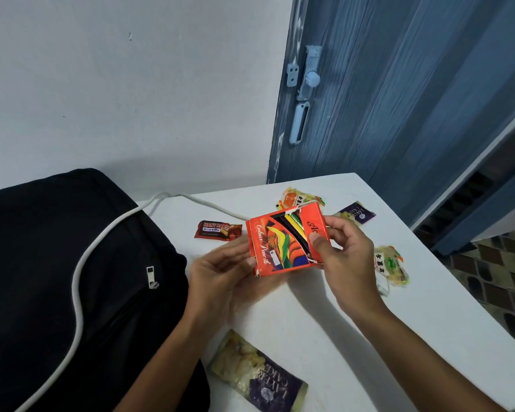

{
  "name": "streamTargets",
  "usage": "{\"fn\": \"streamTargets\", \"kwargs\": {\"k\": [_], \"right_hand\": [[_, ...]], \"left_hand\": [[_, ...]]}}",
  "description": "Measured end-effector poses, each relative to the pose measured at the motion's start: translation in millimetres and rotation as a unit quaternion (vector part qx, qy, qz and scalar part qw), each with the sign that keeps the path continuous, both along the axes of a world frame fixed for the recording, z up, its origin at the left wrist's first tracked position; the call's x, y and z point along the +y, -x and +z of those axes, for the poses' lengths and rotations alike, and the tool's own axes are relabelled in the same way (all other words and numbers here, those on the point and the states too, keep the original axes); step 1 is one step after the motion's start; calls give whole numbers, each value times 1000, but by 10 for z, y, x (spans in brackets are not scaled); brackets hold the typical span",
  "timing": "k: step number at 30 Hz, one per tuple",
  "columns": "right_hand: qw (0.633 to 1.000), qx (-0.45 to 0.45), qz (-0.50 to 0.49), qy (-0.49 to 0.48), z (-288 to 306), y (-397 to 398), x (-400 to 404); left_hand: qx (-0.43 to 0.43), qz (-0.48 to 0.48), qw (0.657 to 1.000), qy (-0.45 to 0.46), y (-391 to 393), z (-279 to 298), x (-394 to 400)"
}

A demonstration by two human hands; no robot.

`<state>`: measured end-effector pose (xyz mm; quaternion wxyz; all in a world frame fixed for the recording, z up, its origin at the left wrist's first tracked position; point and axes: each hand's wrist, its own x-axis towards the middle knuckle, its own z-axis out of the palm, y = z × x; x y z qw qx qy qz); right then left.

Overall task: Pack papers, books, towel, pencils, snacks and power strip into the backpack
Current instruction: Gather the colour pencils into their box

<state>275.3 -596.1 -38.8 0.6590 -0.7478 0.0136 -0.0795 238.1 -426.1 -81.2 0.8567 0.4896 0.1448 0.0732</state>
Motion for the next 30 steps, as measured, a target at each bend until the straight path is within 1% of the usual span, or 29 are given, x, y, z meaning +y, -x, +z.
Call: {"fn": "streamTargets", "kwargs": {"k": [5,9,12,16,21,23,27,29,30], "right_hand": [[999,45,11,-28,-1,-28,-27],[995,85,21,-46,-20,-52,-26],[993,101,33,-59,-6,-54,-29],[990,121,57,-47,34,-57,-67],[984,148,98,-26,75,-52,-104],[979,163,118,-38,84,-44,-132],[967,180,152,-101,62,5,-215],[964,176,168,-106,40,38,-250],[965,173,166,-107,30,47,-268]], "left_hand": [[14,11,1000,19,-13,-32,-6],[6,-3,1000,19,-7,-38,-8],[5,-8,1000,-7,-3,-30,-11],[6,3,999,-39,-12,-14,-25],[28,-23,997,-73,-47,-88,-1],[29,-33,995,-88,-62,-100,6],[19,-52,985,-164,-14,-51,-12],[11,-61,972,-228,14,0,-47],[7,-64,960,-274,11,32,-68]]}}
